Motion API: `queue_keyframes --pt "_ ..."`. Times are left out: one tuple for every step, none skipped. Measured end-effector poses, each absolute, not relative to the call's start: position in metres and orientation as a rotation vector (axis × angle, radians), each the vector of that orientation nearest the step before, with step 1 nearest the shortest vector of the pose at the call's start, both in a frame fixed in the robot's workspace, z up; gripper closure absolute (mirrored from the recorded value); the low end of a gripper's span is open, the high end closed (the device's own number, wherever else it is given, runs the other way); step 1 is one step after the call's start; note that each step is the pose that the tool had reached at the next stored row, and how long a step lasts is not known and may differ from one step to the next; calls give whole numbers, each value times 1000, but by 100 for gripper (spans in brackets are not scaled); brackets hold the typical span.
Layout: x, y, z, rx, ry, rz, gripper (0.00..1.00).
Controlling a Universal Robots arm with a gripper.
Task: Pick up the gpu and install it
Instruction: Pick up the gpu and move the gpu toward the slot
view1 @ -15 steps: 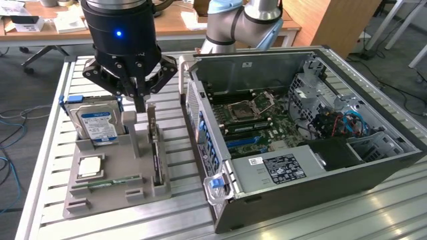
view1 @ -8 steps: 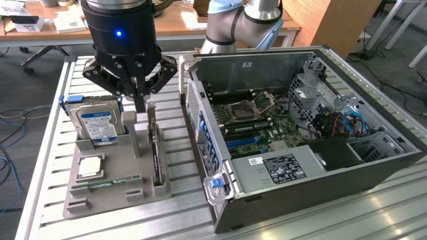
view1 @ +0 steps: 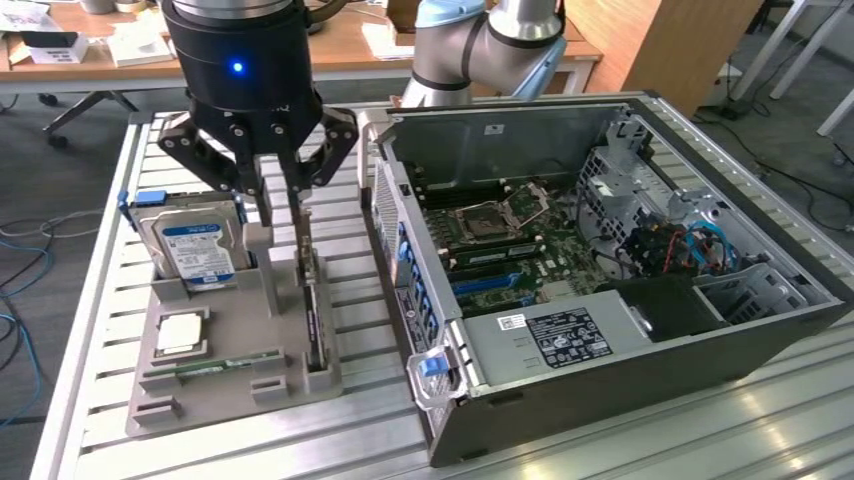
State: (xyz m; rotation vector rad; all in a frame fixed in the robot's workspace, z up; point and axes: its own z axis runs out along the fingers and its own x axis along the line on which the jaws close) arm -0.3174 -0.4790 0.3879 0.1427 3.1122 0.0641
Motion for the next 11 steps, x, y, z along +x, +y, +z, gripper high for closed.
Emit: queue_keyframes --pt "-317 -479 388 143 3112 64 65" --pt "-317 -479 388 143 3112 64 65" --pt "-317 -479 388 143 3112 64 59" --pt "-317 -479 388 143 3112 64 59" --pt "-317 -479 388 143 3112 64 53" --pt "-317 -479 388 143 3112 64 53" --pt "-317 -479 388 143 3112 64 53" --pt "-317 -479 388 143 3112 64 53" --pt "-317 -479 388 143 3112 64 53" --pt "-317 -479 388 143 3112 64 53" --pt "-317 -479 388 143 3112 64 53"
